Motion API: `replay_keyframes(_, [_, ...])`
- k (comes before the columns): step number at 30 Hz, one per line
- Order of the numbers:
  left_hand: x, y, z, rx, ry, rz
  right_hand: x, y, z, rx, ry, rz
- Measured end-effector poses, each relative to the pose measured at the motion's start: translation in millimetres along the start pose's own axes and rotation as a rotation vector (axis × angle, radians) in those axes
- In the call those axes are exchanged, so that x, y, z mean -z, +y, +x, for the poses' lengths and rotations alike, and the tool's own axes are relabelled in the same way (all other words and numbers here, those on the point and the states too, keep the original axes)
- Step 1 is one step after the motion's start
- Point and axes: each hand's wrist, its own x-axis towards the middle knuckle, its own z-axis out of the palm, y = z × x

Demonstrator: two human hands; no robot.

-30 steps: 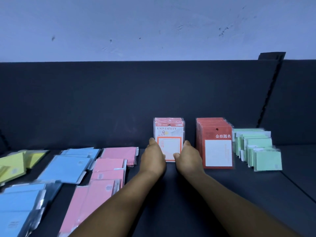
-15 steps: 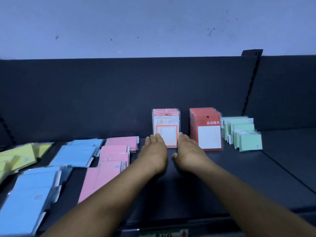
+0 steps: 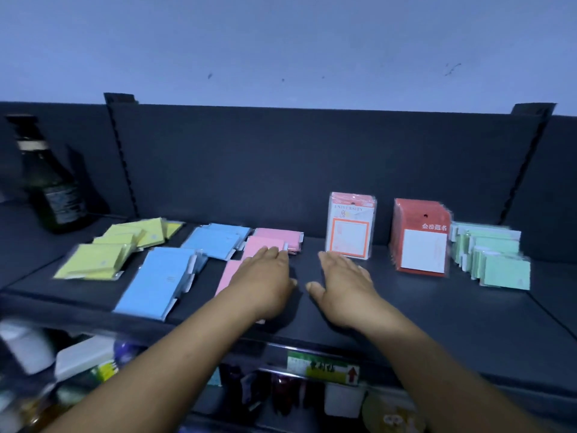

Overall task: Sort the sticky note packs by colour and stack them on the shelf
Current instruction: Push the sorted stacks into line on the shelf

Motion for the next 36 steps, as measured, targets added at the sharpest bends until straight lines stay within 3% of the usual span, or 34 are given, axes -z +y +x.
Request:
replay_keyframes(13, [11,-55,-30,0.177,0.029,-0.153,-9,-41,-3,0.076,-0.048,0.077])
replay_keyframes(26, [18,-111,62,0.074,-0.081,-0.277,-26,-55,93,-0.304,0.016,0.319])
replay_keyframes(36, [7,-101,116,0.045,-0.127,-0.321,-24,-47,130,-0.439,0.040,0.334])
